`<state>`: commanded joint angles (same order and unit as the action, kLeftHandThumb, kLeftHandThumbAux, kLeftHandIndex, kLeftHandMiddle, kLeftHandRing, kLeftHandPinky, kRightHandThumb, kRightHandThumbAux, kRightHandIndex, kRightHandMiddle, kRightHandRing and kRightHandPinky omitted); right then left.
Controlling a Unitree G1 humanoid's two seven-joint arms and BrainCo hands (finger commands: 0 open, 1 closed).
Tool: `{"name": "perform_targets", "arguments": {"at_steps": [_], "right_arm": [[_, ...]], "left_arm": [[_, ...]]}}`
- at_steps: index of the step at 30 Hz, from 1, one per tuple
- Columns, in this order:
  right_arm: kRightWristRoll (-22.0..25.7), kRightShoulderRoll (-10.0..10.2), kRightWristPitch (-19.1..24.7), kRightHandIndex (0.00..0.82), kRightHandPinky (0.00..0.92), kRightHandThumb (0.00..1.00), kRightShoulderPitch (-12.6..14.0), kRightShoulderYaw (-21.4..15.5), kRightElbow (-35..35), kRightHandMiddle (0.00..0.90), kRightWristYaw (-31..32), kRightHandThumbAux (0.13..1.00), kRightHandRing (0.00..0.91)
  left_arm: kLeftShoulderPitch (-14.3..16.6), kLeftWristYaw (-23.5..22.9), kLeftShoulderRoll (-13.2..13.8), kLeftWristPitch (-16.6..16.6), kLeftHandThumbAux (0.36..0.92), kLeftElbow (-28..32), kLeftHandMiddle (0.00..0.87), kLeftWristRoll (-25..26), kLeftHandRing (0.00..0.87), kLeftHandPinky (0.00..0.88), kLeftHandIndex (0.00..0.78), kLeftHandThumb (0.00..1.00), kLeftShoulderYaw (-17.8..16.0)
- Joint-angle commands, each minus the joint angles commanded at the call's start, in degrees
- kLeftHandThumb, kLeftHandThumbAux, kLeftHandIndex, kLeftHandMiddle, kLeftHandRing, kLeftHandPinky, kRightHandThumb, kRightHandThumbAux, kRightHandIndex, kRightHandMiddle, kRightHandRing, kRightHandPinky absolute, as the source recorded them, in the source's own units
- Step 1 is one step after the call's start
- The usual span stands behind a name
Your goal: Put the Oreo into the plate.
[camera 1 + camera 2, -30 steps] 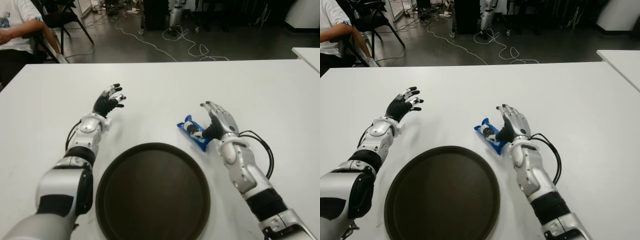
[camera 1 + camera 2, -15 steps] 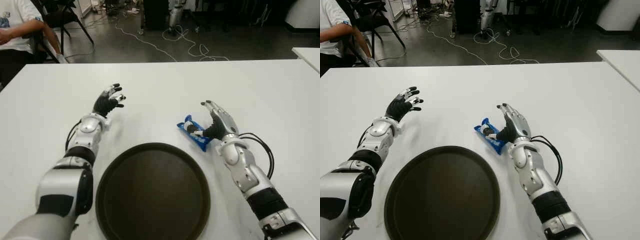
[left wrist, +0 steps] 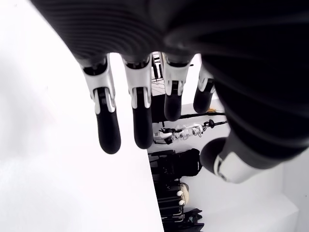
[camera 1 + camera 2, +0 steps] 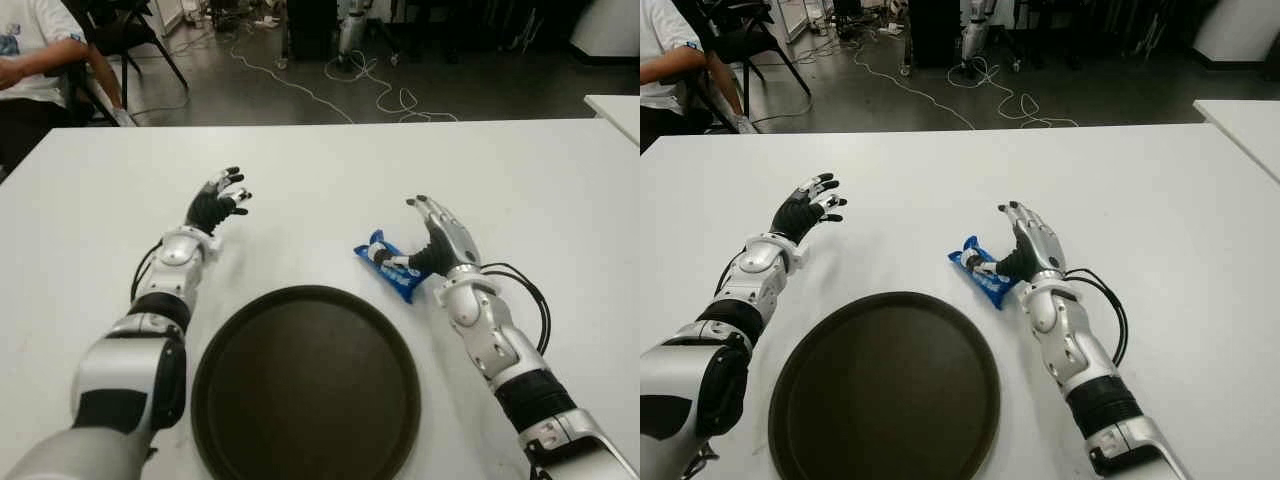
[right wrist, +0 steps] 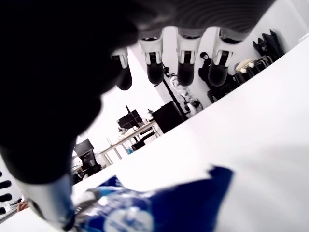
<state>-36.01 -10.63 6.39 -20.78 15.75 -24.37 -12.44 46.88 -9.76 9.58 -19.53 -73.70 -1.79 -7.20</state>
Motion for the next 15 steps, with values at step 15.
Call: {"name": "perform_targets", "arguments": {"at_steps": [15], "right_arm": [[-0.23, 0.46, 1.33, 0.053, 0.084, 0.0, -0.31, 1.81, 0.05, 0.05, 1.47, 0.741, 0.065]], "left_arm": [[0.02, -0.08, -0.06, -0.37, 0.651, 0.03, 0.125, -0.19, 0.233, 0.333, 0.054, 0.247, 0.23]]}}
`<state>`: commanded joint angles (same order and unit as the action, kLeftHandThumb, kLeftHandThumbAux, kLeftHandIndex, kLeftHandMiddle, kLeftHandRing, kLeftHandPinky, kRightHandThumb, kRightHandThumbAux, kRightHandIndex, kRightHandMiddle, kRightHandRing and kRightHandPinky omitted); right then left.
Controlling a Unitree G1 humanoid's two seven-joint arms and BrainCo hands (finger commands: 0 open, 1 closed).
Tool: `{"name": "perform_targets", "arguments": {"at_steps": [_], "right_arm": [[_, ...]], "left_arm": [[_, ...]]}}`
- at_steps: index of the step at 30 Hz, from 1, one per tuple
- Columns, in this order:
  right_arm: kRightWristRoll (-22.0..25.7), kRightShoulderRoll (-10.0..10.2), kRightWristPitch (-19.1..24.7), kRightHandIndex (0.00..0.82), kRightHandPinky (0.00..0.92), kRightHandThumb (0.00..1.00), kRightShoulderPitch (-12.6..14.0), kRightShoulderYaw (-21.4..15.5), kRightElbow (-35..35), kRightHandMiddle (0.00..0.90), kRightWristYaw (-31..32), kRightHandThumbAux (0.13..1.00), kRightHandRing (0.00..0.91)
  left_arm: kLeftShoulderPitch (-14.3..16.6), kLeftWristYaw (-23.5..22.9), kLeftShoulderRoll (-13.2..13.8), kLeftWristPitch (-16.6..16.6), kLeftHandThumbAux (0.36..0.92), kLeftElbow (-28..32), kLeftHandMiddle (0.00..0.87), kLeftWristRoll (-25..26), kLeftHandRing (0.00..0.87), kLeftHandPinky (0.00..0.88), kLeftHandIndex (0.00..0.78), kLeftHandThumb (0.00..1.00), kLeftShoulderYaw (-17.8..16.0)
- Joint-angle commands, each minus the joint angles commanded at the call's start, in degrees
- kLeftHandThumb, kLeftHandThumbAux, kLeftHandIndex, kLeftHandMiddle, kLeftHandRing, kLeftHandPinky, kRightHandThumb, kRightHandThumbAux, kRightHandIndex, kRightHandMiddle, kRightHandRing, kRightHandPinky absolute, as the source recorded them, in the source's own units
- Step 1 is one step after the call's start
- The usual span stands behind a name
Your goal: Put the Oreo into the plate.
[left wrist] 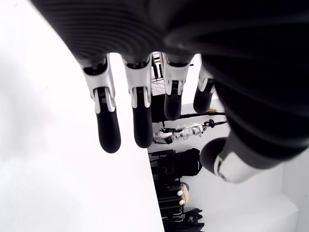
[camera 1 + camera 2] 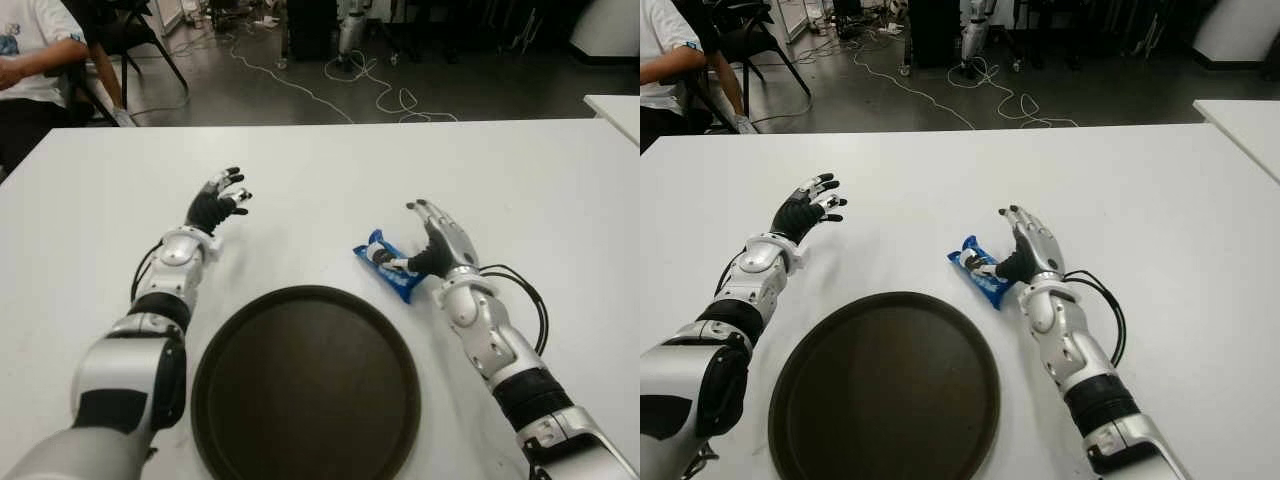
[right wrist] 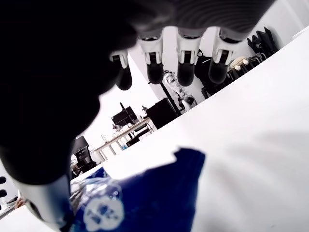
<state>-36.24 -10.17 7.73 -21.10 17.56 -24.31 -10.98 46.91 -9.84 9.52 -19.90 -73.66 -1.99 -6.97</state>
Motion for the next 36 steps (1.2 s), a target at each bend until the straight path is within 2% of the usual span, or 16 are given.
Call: {"name": "perform_targets", "arguments": {"at_steps": [12, 23, 36], "right_arm": [[-1.23, 0.24, 0.15, 0.054, 0.105, 0.0, 0.25, 1.94, -0.05, 0.056, -0.73, 0.75, 0.08], [-1.99, -0.26, -0.13, 0.044, 0.066, 0.0, 0.39, 3.32, -0.06, 0.045, 0.08, 0.749, 0.051], [-3.01, -0.61, 1.12, 0.035, 0.058, 0.0, 0.35, 4.9, 0.09, 0.028, 0.46, 0.744, 0.034]], "left_arm": [[-0.01, -0.04, -0.08, -0.08, 0.651, -0.09, 0.12, 0.04, 0.232, 0.328, 0.054, 0.248, -0.03], [0.0, 0.12, -0.19, -0.13, 0.633, 0.01, 0.123, -0.03, 0.225, 0.325, 0.043, 0.24, 0.05], [0.07, 0.13, -0.35, -0.2, 0.656, -0.05, 0.103, -0.08, 0.227, 0.335, 0.048, 0.246, 0.1]]}}
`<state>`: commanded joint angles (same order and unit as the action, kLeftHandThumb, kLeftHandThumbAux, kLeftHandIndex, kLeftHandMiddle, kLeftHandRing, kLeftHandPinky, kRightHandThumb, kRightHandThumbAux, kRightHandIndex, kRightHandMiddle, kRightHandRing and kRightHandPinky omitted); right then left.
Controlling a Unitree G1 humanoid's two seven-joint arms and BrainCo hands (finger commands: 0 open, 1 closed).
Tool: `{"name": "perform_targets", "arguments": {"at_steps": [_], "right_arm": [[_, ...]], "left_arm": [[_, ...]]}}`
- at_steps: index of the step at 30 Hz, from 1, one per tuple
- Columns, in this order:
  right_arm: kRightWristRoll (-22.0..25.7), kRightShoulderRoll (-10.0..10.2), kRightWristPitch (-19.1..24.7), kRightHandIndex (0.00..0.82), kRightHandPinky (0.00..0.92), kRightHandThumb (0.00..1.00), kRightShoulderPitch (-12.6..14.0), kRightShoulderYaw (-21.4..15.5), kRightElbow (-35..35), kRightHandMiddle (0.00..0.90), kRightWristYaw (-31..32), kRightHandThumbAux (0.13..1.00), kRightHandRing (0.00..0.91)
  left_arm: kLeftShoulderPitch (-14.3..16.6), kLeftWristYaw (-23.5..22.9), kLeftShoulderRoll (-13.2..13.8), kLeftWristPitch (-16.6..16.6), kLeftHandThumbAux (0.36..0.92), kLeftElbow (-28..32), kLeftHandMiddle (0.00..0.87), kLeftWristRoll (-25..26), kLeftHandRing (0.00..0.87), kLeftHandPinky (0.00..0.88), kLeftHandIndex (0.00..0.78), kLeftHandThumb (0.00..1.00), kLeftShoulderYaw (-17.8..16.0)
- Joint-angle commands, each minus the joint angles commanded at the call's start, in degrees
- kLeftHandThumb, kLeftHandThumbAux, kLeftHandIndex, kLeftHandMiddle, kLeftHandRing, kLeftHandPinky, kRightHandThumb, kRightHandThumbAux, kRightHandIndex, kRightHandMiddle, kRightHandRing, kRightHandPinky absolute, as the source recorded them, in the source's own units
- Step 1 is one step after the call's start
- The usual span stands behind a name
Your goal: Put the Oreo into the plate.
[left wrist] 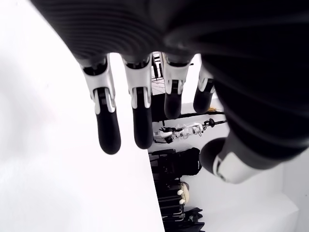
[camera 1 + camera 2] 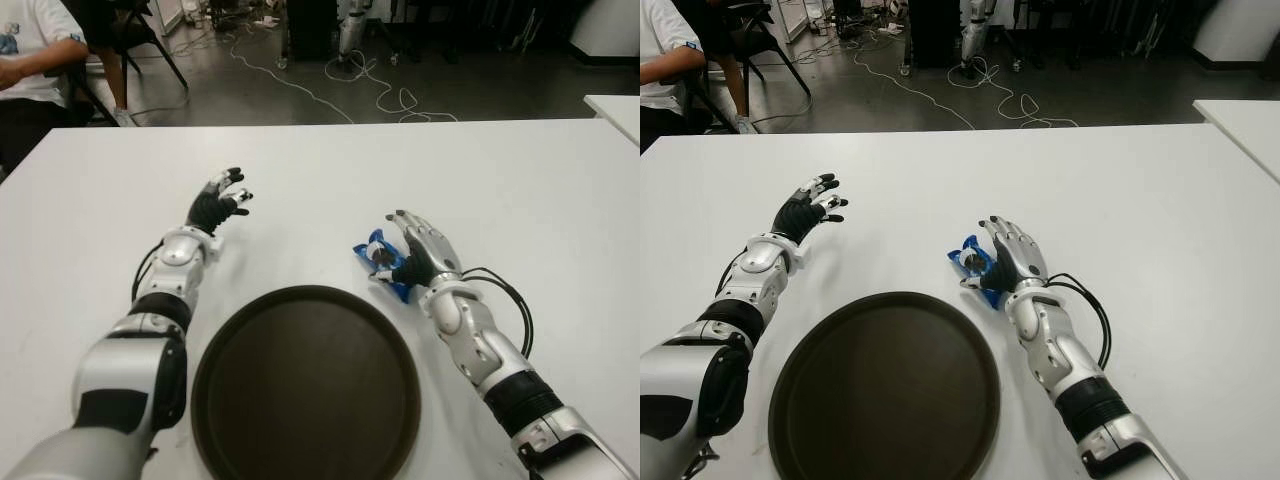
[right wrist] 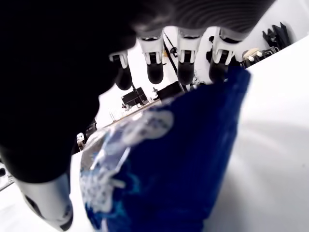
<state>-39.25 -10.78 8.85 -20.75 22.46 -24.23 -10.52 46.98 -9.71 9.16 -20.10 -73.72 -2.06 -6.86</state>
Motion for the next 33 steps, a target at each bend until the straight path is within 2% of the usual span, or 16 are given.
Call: {"name": "perform_targets", "arguments": {"at_steps": [7, 18, 26, 33], "right_arm": [[-0.08, -0.1, -1.45, 0.04, 0.065, 0.0, 0.08, 0.22, -0.94, 0.035, -1.61, 0.762, 0.04], [0.02, -0.33, -0.29, 0.05, 0.09, 0.0, -0.32, 0.25, -1.91, 0.051, -0.9, 0.765, 0.065], [1.32, -0.31, -3.32, 0.068, 0.101, 0.0, -2.91, -0.33, -9.56, 0.066, -2.29, 0.78, 0.084], [1.7, -0.26, -3.99, 0.075, 0.096, 0.0, -3.76, -0.41, -11.88, 0.071, -3.05, 0.777, 0.085]], "left_arm": [[-0.05, 0.04, -0.01, -0.06, 0.654, 0.04, 0.107, -0.03, 0.22, 0.315, 0.045, 0.246, 0.07], [-0.05, 0.47, -0.24, 0.24, 0.655, 0.17, 0.125, 0.01, 0.22, 0.323, 0.048, 0.252, 0.15], [-0.15, 0.7, -0.34, -0.03, 0.654, 0.32, 0.118, 0.02, 0.227, 0.331, 0.053, 0.251, 0.27], [-0.13, 0.88, -0.44, 0.11, 0.656, 0.42, 0.113, 0.01, 0.228, 0.325, 0.047, 0.235, 0.43]]}}
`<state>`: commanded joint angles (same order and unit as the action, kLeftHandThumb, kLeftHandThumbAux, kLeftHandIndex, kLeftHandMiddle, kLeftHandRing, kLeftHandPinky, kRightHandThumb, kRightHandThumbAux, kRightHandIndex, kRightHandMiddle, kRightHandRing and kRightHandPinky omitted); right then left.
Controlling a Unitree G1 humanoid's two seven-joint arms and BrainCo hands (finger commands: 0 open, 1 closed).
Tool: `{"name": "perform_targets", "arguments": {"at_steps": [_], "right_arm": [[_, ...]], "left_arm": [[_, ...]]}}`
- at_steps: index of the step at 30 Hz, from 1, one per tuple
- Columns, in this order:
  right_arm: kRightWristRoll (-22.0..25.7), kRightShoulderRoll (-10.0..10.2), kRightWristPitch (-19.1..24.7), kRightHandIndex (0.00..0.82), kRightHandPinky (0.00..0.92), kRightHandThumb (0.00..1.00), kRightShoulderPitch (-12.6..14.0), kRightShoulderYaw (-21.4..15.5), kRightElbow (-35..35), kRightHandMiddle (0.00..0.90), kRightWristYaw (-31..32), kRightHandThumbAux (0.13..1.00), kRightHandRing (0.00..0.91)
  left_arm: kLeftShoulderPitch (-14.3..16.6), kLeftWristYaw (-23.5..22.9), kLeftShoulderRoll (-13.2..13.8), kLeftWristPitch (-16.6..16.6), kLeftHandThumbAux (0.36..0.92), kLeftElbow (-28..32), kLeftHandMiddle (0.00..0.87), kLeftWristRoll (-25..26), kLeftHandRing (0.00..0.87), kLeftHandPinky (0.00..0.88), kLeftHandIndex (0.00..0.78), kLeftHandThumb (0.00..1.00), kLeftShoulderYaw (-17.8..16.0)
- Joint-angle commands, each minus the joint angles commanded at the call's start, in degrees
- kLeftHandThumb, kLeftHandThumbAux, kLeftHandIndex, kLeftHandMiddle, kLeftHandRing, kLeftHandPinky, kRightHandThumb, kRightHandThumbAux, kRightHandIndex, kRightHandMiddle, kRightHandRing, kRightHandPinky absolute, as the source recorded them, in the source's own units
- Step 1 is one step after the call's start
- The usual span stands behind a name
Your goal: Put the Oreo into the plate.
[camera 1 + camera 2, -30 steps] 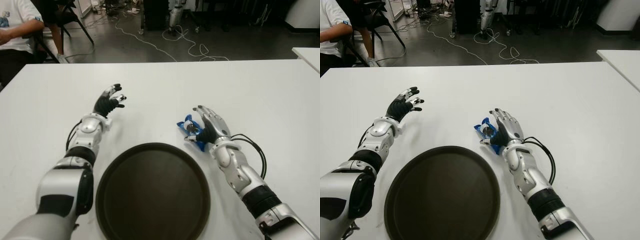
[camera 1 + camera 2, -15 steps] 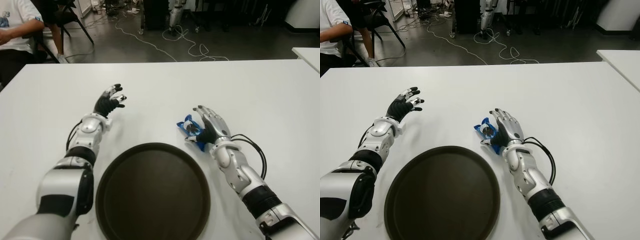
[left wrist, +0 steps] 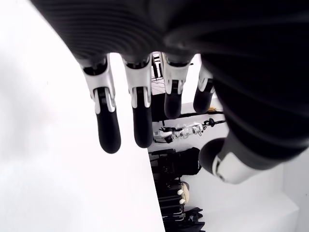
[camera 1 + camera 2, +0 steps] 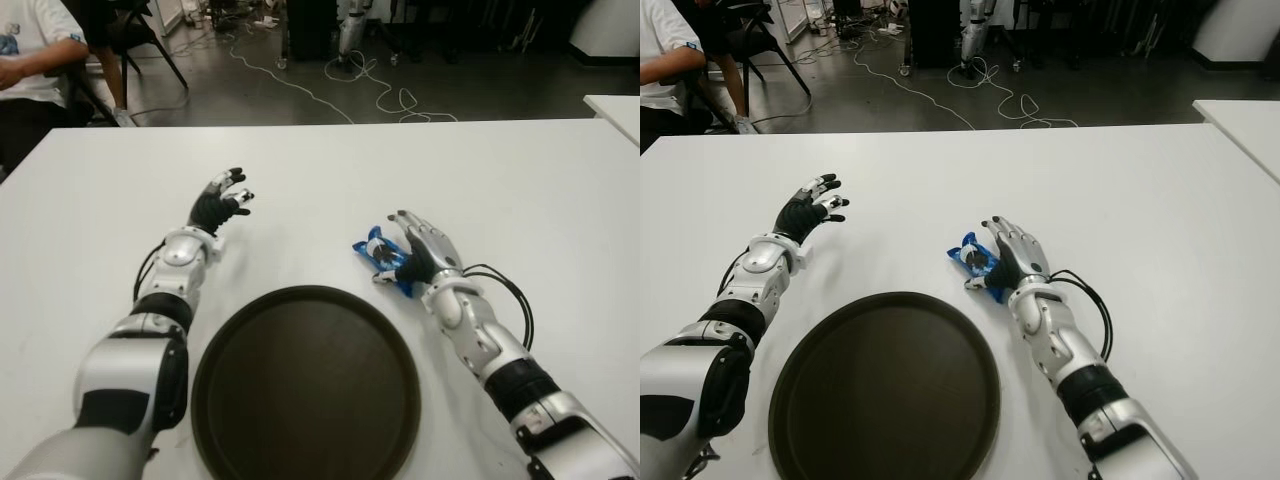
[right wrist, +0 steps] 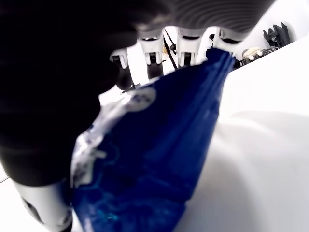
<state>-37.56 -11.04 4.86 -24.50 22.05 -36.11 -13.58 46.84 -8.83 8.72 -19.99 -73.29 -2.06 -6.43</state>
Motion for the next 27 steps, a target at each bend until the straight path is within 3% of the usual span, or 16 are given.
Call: {"name": "perform_targets", "arguments": {"at_steps": [18, 27], "right_arm": [[0.58, -0.12, 3.04, 0.071, 0.117, 0.0, -1.59, -0.29, -1.98, 0.064, 2.6, 0.787, 0.087], [1.45, -0.05, 1.77, 0.083, 0.17, 0.0, -3.31, -0.5, -6.32, 0.092, 1.56, 0.801, 0.124]], "left_arm": [[-0.21, -0.78, -0.08, -0.7, 0.654, 0.23, 0.119, 0.34, 0.224, 0.333, 0.054, 0.235, 0.02], [-0.31, -0.82, -0.1, -0.99, 0.658, 0.26, 0.113, 0.25, 0.23, 0.339, 0.052, 0.232, 0.12]]}}
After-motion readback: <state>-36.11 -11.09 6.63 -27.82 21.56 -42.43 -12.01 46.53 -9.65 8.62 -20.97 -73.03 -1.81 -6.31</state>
